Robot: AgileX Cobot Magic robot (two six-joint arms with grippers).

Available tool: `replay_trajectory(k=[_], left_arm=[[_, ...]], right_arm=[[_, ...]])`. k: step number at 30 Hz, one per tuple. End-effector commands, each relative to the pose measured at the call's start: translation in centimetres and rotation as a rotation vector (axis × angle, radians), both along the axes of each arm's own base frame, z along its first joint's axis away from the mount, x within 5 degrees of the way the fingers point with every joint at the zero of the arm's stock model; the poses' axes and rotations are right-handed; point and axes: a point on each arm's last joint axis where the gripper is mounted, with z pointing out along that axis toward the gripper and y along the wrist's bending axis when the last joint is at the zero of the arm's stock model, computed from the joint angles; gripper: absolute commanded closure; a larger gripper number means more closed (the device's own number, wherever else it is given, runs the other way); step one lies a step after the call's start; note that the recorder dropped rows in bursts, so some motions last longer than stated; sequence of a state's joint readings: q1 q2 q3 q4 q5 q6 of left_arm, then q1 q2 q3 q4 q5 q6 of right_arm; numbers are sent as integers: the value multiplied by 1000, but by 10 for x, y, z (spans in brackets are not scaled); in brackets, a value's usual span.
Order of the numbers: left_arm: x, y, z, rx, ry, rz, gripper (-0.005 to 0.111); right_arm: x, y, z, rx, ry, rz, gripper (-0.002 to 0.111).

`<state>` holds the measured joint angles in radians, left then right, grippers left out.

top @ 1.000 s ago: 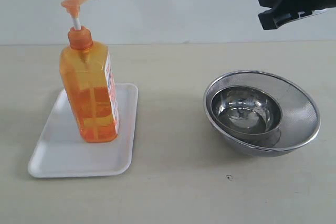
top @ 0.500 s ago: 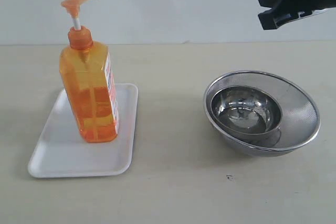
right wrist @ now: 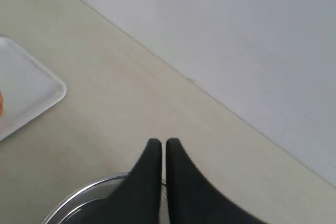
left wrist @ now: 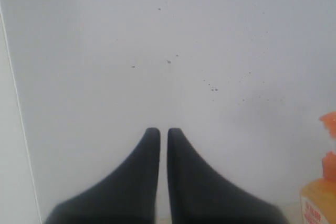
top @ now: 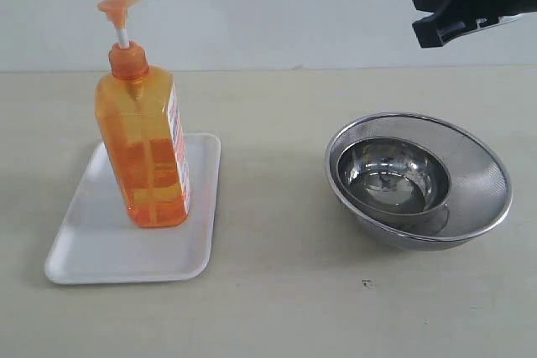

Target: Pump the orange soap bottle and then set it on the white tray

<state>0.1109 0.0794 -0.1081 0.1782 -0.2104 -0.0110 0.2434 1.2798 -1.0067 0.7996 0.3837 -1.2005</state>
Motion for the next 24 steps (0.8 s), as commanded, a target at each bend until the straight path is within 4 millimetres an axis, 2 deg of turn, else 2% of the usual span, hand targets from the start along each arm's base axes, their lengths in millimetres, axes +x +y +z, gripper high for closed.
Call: replay_trajectory(k=[1, 15, 19, 24], left_arm=[[0, 1, -4, -12, 21, 6, 102], [1, 1, -7, -95, 54, -14, 102], [3, 3, -16, -167, 132, -15, 102], [4, 4, -36, -190, 224, -1, 102]], right_arm=[[-2, -2, 3, 7, -9, -5, 108], [-2, -2, 3, 7, -12, -8, 108], [-2, -2, 3, 7, -12, -8, 108], [-2, -2, 3, 7, -12, -8, 108]])
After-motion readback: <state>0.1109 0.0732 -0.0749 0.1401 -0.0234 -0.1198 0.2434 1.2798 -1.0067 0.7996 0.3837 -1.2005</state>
